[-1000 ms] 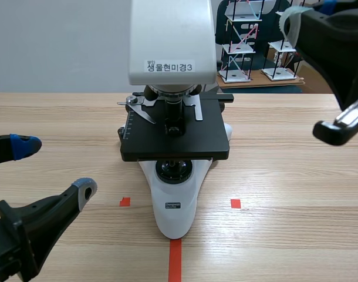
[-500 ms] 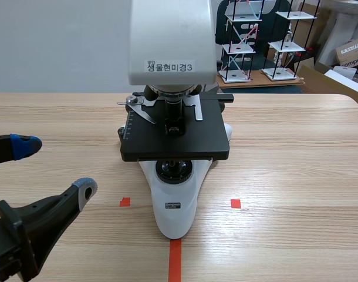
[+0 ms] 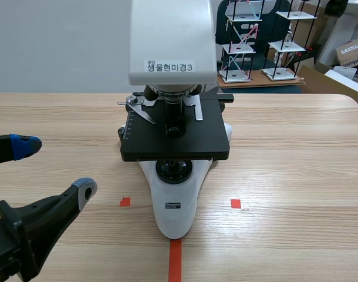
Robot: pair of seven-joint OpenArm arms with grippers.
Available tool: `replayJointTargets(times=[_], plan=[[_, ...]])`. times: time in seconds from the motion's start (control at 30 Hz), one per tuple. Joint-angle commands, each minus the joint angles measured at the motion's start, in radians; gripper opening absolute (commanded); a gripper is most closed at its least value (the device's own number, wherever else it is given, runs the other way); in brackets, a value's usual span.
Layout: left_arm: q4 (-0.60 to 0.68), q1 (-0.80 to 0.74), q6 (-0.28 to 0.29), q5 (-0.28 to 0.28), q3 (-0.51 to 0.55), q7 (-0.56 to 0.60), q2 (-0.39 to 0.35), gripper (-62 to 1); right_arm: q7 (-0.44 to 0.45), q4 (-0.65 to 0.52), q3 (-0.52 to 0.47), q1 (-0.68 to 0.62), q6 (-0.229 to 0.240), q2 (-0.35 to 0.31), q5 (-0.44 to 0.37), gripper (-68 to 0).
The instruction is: Point at the eyepiece
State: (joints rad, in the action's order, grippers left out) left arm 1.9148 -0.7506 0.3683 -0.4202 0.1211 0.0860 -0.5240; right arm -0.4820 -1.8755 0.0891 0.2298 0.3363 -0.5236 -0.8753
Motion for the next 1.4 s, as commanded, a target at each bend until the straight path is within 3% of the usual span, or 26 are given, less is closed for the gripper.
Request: replayJointTargets(times=[0.0,0.13,0.3,0.43,1.37], plan=[[0.011,0.0,0.001,-0.006,0.0,0.018,-0.003,1.4,0.013,-0.036,-0.016,0.009,0.005,-0.006,-0.01,-67.3],[0.011,0.0,0.001,-0.006,0.0,0.019,-0.003,1.4,0.004,-0.036,-0.016,0.014,0.055,-0.005,-0.046,-67.3],[0.011,0.0,0.001,-0.006,0.0,0.018,-0.003,1.4,-0.022,-0.036,-0.016,0.016,0.058,-0.005,-0.076,-67.3],[0.011,0.0,0.001,-0.007,0.0,0.018,-0.003,1.4,-0.037,-0.036,-0.016,0.016,0.092,-0.005,-0.084,-67.3],[0.011,0.0,0.001,-0.007,0.0,0.018,-0.003,1.4,-0.035,-0.036,-0.016,0.016,0.091,-0.005,-0.083,-67.3]])
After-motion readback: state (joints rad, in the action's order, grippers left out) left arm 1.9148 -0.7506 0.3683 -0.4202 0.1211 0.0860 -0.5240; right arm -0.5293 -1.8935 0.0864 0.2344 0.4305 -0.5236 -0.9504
